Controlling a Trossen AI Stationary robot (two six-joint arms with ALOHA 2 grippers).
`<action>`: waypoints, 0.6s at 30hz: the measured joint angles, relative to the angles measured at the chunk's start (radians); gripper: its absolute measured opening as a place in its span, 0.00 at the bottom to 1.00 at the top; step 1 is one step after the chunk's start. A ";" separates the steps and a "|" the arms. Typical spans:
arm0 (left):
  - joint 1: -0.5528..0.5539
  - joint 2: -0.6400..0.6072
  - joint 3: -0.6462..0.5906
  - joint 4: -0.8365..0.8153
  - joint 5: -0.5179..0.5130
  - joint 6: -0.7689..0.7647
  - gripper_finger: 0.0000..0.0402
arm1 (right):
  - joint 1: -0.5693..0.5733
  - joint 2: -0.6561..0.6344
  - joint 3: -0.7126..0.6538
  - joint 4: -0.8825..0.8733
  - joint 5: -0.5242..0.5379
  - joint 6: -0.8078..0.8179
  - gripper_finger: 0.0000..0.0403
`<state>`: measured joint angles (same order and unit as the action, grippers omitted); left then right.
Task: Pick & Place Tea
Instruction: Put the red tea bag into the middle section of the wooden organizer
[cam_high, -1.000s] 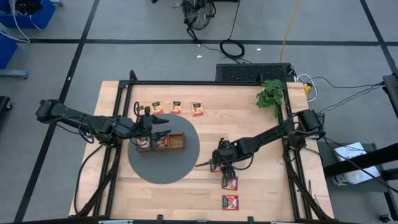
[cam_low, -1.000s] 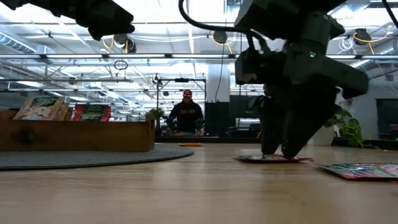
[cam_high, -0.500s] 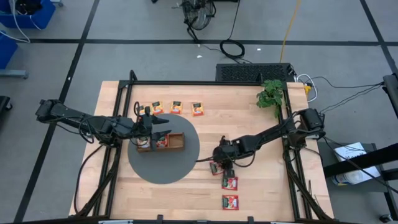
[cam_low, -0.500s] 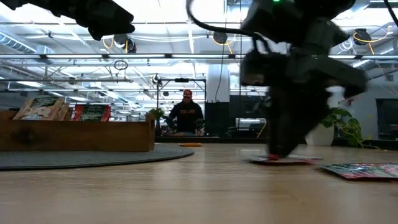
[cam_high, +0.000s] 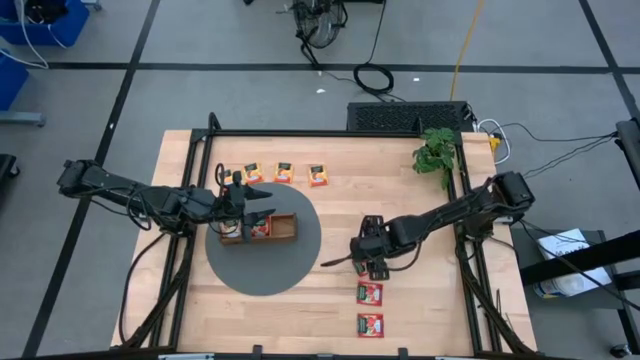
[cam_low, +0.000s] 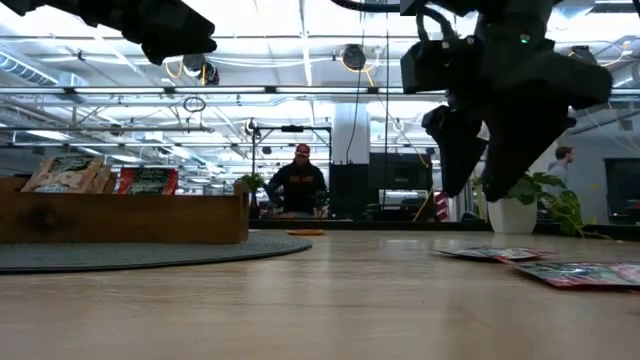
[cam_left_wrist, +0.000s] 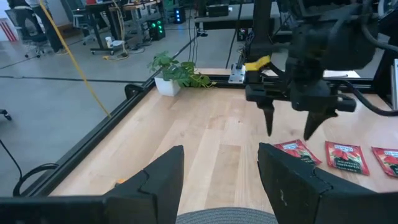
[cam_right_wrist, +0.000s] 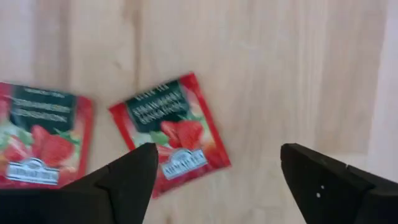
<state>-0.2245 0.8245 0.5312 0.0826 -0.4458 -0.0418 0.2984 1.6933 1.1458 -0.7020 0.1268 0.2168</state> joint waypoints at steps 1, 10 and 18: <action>0.000 0.000 0.000 0.000 0.000 0.000 0.52 | 0.005 0.011 0.001 0.001 0.000 -0.010 0.79; 0.000 0.000 0.000 -0.001 0.000 0.000 0.52 | 0.041 0.142 0.005 -0.003 -0.064 -0.062 0.79; 0.000 0.000 0.000 0.000 0.000 0.000 0.52 | 0.037 0.184 0.005 0.005 -0.033 -0.041 0.78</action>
<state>-0.2245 0.8246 0.5312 0.0825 -0.4458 -0.0418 0.3357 1.8772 1.1511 -0.6966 0.0940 0.1762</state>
